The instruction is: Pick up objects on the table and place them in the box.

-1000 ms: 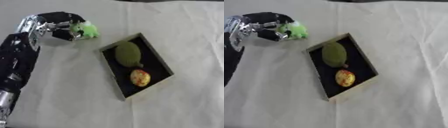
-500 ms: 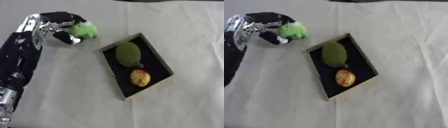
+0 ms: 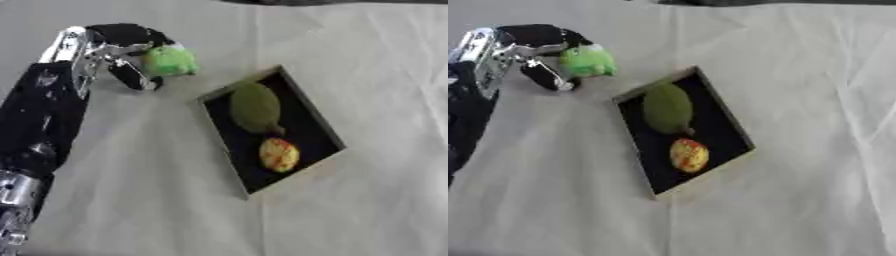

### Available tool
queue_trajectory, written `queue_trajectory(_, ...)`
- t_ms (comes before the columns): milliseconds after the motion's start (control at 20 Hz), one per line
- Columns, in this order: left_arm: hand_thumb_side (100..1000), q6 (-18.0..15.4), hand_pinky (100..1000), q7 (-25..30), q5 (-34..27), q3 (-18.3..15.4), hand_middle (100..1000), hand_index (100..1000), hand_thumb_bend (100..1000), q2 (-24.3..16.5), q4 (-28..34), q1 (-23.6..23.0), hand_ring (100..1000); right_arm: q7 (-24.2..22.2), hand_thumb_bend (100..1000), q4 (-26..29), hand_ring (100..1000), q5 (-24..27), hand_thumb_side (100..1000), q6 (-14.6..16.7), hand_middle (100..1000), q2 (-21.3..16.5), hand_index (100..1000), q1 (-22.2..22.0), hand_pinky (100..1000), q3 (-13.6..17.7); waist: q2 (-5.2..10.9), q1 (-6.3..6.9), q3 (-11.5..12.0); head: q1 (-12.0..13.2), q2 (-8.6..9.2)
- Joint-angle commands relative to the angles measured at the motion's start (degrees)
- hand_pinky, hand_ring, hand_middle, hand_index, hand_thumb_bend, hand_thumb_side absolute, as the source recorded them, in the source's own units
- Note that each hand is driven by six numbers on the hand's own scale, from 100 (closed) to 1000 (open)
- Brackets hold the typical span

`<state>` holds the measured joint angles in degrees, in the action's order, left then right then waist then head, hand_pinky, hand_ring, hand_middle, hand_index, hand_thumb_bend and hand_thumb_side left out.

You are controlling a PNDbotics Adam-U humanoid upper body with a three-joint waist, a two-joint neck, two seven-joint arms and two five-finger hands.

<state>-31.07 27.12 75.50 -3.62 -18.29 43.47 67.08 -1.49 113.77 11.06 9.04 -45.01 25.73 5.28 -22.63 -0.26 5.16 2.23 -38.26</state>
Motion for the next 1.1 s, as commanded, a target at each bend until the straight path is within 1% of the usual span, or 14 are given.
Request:
queue_trajectory(50, 266, 2.25, 789, -1.31, -0.94, 0.06, 736, 885, 100, -0.18, -0.71, 0.03, 813, 0.08, 100, 0.82, 893, 0.42, 470, -0.15, 613, -0.83, 749, 0.52, 903, 0.94, 1.0, -0.19, -0.12, 0.09, 0.27)
queue_trajectory(200, 275, 2.89, 817, -1.08, -2.23, 0.55, 770, 910, 100, -0.36, -0.1, 0.12, 832, 0.07, 100, 0.82, 893, 0.39, 470, -0.21, 613, -0.83, 748, 0.39, 904, 0.99, 1.01, -0.15, -0.13, 0.05, 0.21)
queue_trajectory(300, 290, 2.37, 841, 0.78, -2.36, 0.89, 804, 935, 108, -0.55, 0.08, 0.36, 858, 0.01, 100, 0.82, 893, 0.36, 470, -0.24, 613, -0.83, 748, 0.34, 904, 0.98, 1.05, -0.1, -0.11, 0.04, 0.16)
queue_trajectory(350, 295, 1.86, 847, 2.09, -2.14, 1.1, 816, 944, 131, -0.65, -0.04, 0.55, 864, -0.01, 100, 0.82, 893, 0.35, 470, -0.26, 613, -0.82, 748, 0.32, 904, 0.98, 1.08, -0.06, -0.09, 0.03, 0.14)
queue_trajectory(450, 294, 0.67, 847, 4.61, -2.19, 1.0, 813, 941, 133, -0.77, -0.39, 1.08, 862, -0.04, 100, 0.82, 893, 0.33, 470, -0.29, 613, -0.82, 748, 0.27, 904, 0.98, 1.18, 0.01, -0.02, 0.03, 0.13)
queue_trajectory(500, 294, 0.38, 841, 5.4, -2.41, 0.82, 804, 934, 118, -0.84, -0.37, 1.31, 855, -0.06, 100, 0.82, 893, 0.32, 470, -0.3, 612, -0.82, 748, 0.24, 904, 0.99, 1.22, 0.03, 0.0, 0.03, 0.14)
queue_trajectory(550, 289, 0.44, 832, 5.7, -2.64, 0.62, 791, 924, 100, -0.91, -0.14, 1.53, 844, -0.07, 100, 0.82, 894, 0.33, 470, -0.33, 612, -0.79, 748, 0.22, 904, 0.99, 1.26, 0.04, 0.01, 0.03, 0.18)
queue_trajectory(600, 279, 0.65, 804, 5.69, -2.9, 0.5, 758, 895, 100, -0.95, 0.12, 1.68, 810, -0.08, 100, 0.82, 894, 0.34, 470, -0.36, 612, -0.76, 748, 0.21, 905, 0.99, 1.29, 0.06, 0.01, 0.03, 0.21)
queue_trajectory(750, 256, 1.83, 737, 3.35, -3.48, 0.63, 691, 843, 100, -1.18, 1.94, 1.87, 747, -0.08, 100, 0.82, 894, 0.41, 470, -0.41, 612, -0.72, 748, 0.13, 905, 1.02, 1.36, 0.1, 0.04, -0.05, 0.24)
queue_trajectory(800, 250, 2.1, 730, 2.04, -3.77, 0.83, 669, 827, 100, -1.22, 2.85, 1.79, 726, -0.06, 100, 0.82, 894, 0.42, 470, -0.44, 612, -0.72, 748, 0.1, 905, 1.04, 1.38, 0.11, 0.05, -0.09, 0.24)
queue_trajectory(900, 234, 1.93, 716, -0.74, -4.63, 1.63, 633, 798, 100, -1.39, 5.19, 1.6, 689, -0.03, 100, 0.82, 894, 0.46, 470, -0.48, 612, -0.69, 748, 0.09, 905, 1.05, 1.39, 0.13, 0.06, -0.19, 0.24)
queue_trajectory(1000, 225, 1.31, 709, -3.1, -6.06, 2.67, 622, 788, 100, -1.67, 7.91, 1.31, 678, 0.0, 100, 0.82, 894, 0.44, 470, -0.5, 612, -0.69, 748, 0.04, 905, 1.09, 1.42, 0.15, 0.06, -0.26, 0.23)
queue_trajectory(1100, 210, 1.02, 685, -4.93, -7.71, 3.56, 576, 741, 100, -1.9, 10.65, 1.01, 627, 0.04, 100, 0.82, 895, 0.45, 470, -0.54, 612, -0.65, 748, -0.01, 906, 1.1, 1.47, 0.15, 0.07, -0.29, 0.2)
